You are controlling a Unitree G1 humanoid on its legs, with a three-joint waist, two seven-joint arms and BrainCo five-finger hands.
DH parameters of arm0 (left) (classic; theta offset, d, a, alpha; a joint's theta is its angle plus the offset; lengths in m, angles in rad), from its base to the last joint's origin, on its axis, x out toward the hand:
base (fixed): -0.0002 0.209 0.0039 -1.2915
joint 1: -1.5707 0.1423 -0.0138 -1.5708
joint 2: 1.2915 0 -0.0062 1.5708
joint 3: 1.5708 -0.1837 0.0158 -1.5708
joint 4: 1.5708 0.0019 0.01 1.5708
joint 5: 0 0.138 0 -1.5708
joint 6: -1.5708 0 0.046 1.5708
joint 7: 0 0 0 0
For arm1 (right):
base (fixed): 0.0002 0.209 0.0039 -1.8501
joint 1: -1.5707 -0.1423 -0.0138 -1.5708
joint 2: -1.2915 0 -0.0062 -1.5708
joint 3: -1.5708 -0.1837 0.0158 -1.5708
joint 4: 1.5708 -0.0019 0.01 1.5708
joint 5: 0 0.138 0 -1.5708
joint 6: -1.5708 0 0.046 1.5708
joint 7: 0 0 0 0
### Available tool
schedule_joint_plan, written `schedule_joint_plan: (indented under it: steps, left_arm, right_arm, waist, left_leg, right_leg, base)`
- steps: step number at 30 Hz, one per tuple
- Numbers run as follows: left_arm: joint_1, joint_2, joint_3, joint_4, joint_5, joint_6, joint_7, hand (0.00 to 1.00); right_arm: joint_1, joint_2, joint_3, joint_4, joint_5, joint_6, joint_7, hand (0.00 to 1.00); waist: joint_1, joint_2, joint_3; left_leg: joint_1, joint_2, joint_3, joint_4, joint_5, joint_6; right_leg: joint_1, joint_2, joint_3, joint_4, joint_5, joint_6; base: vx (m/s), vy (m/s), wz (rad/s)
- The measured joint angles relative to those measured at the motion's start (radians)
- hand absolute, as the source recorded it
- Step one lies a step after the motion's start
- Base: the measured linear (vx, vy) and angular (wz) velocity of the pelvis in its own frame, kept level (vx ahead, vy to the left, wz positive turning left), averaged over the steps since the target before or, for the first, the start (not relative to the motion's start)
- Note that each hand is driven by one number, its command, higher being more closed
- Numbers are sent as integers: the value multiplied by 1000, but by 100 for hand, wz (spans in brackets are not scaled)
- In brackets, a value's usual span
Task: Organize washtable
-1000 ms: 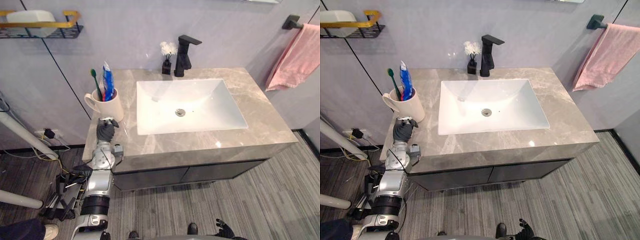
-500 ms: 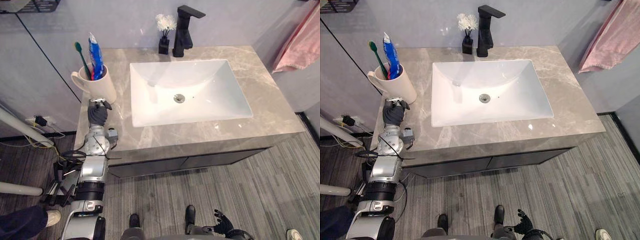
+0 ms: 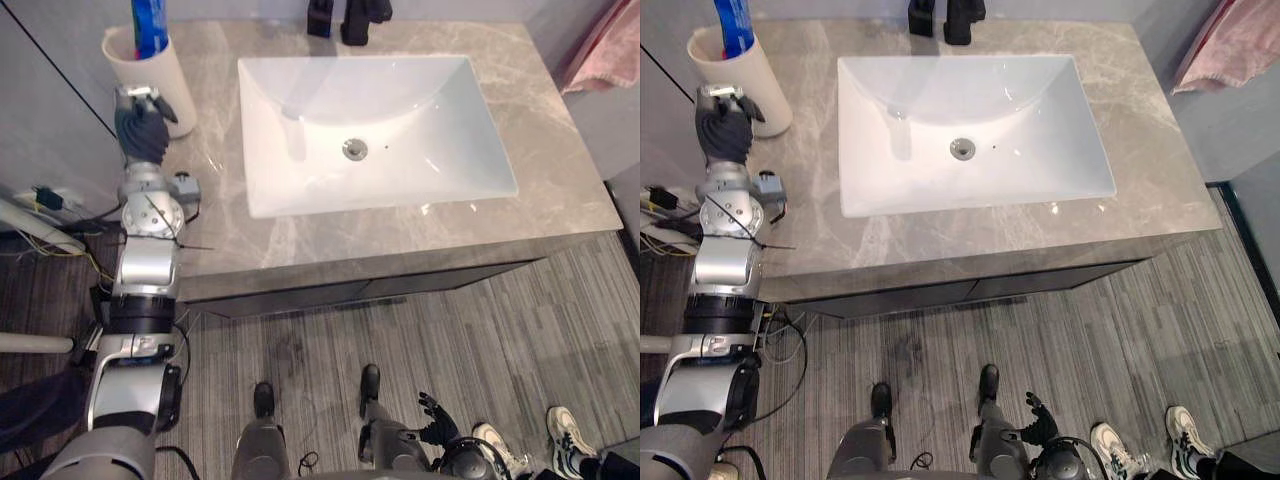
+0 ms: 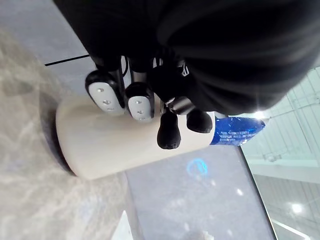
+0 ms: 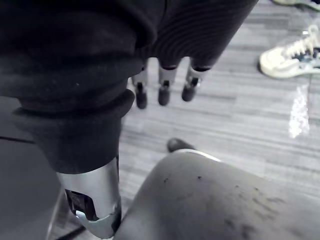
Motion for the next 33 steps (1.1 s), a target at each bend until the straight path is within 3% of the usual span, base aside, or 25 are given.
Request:
schedule_joint_plan:
  steps: [6,12,22,28,33]
  left_arm:
    - [-94,19,-70,12,-2,0,-1,100]
    - [-215,26,-144,50,-22,-1,-2,100]
    - [-217,20,-145,47,-22,0,-1,100]
    - [-96,1,-117,-85,-22,-6,-13,100]
    - [125,-57,-102,-271,-26,-22,-63,100]
  right_arm:
    - [-13,-1,14,-1,5,-11,-3,0]
    - [-13,-5,12,0,12,-13,-6,0]
    - [-13,-7,12,0,29,-12,-7,0]
    - [-15,-10,14,1,29,-12,-7,0]
    - [-14,-27,0,38,29,-12,-5,0]
  waist:
    - [-25,-16,27]
    - [-26,-25,66]
    - [-23,-23,78]
    - [-17,-17,78]
    - [7,30,54]
  left_leg:
    - [-53,3,-14,37,-6,-2]
    - [-116,11,-27,65,-8,-2]
    - [-124,12,-41,66,-9,-3]
    - [-104,11,-43,64,-9,-3]
    - [-63,10,-51,40,-9,-3]
  right_leg:
    - [-29,2,-5,0,10,-7]
    - [-72,8,-14,0,15,-13]
    - [-72,10,-25,0,16,-12]
    - [-54,11,-26,0,13,-12]
    - [-16,12,-33,0,-1,-10]
  base:
    - [-44,-14,4]
    - [-40,-24,3]
    - [6,-8,3]
    - [-4,-4,0]
    - [8,-8,4]
